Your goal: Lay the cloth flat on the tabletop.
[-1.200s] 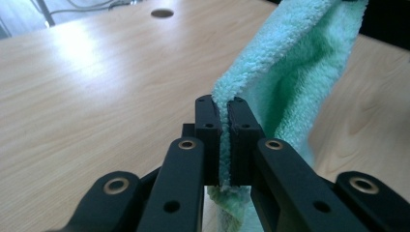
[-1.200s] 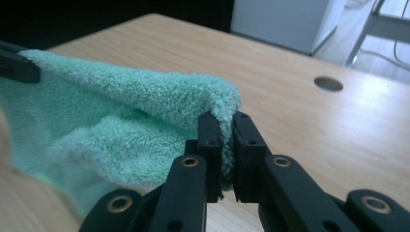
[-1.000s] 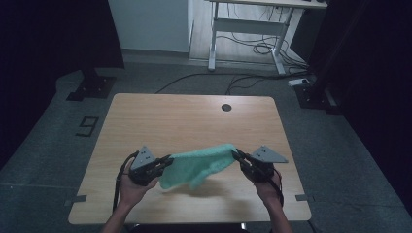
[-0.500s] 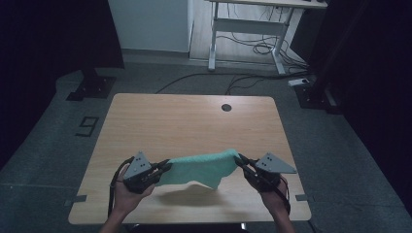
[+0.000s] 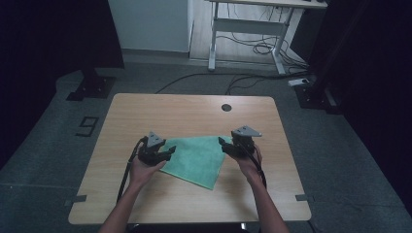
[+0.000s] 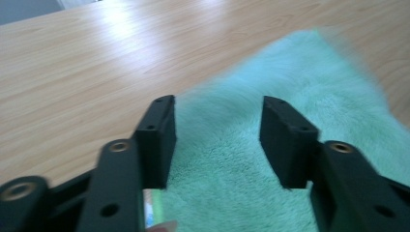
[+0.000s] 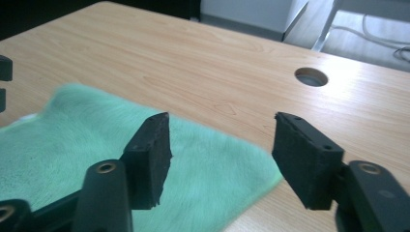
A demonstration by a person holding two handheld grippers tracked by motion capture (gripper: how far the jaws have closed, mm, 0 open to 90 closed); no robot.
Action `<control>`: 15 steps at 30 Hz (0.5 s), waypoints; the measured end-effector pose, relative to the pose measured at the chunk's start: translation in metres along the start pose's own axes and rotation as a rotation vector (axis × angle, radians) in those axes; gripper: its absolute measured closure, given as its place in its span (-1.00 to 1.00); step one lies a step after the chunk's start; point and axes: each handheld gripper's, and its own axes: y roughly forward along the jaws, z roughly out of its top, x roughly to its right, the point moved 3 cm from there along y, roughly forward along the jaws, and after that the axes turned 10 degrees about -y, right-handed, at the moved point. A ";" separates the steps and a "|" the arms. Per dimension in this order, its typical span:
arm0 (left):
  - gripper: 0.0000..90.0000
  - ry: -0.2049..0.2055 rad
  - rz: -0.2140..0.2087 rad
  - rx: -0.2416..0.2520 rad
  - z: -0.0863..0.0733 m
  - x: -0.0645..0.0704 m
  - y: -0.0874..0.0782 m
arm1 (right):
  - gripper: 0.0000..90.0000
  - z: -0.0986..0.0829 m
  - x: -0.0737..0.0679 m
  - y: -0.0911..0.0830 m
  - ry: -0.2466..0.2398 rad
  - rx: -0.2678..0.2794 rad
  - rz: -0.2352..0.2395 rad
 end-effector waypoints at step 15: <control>0.19 0.007 -0.023 -0.139 -0.034 0.012 0.014 | -0.05 -0.052 -0.052 0.001 -0.022 -0.114 0.173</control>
